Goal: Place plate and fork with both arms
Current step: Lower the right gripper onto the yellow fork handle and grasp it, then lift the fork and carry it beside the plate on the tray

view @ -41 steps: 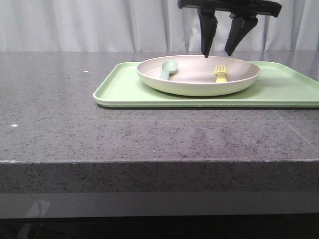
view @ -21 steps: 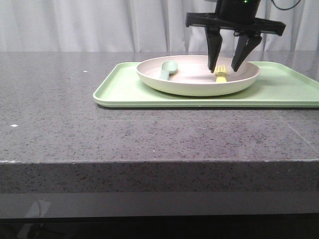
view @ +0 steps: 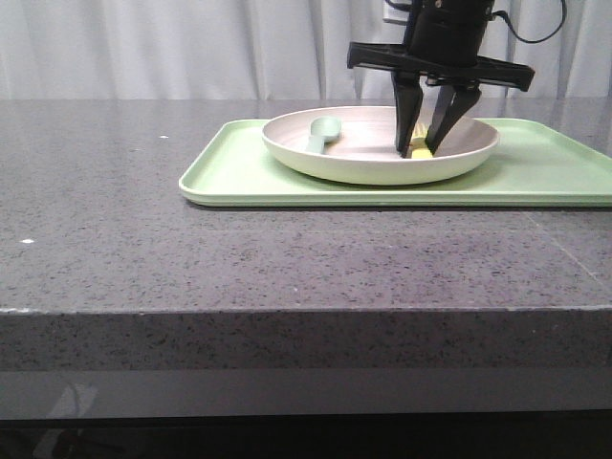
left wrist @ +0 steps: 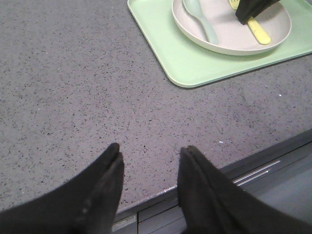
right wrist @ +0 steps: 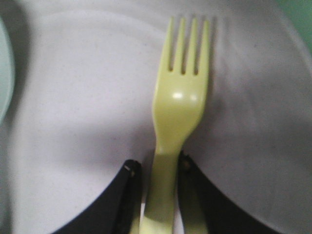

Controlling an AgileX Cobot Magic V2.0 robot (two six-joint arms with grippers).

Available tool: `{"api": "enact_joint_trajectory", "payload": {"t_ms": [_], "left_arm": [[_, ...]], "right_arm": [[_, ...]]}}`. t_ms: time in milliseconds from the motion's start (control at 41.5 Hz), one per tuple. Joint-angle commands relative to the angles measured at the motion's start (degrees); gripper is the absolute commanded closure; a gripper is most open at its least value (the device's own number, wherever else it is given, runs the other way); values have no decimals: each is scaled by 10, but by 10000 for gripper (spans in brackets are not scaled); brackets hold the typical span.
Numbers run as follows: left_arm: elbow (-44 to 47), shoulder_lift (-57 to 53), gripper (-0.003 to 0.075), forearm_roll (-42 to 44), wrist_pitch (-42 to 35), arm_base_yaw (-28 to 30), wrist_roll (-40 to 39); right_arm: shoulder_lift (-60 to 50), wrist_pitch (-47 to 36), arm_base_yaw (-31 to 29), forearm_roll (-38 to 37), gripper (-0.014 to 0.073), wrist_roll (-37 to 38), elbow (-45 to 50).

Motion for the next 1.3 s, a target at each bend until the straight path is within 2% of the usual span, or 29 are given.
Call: {"api": "enact_joint_trajectory", "payload": {"t_ms": [0, 193, 458, 675, 868, 1133, 1278], "left_arm": [[-14, 3, 439, -2, -36, -3, 2], [-14, 3, 439, -2, -36, -3, 2], [-14, 3, 439, -2, -36, -3, 2], [-14, 3, 439, -2, -36, -3, 2], [-14, 3, 439, -2, -36, -3, 2], [-14, 3, 439, -2, -36, -3, 2], [-14, 3, 439, -2, -36, -3, 2]], "right_arm": [[-34, 35, -4, -2, 445, -2, -17], [-34, 40, -4, -2, 523, -3, -17], [-49, 52, -4, -2, 524, -6, -27], [-92, 57, -8, -2, 524, -40, -37], [-132, 58, -44, -2, 524, -67, -20], [-161, 58, -123, -1, 524, -97, 78], [-151, 50, -136, -1, 524, -128, 122]]}}
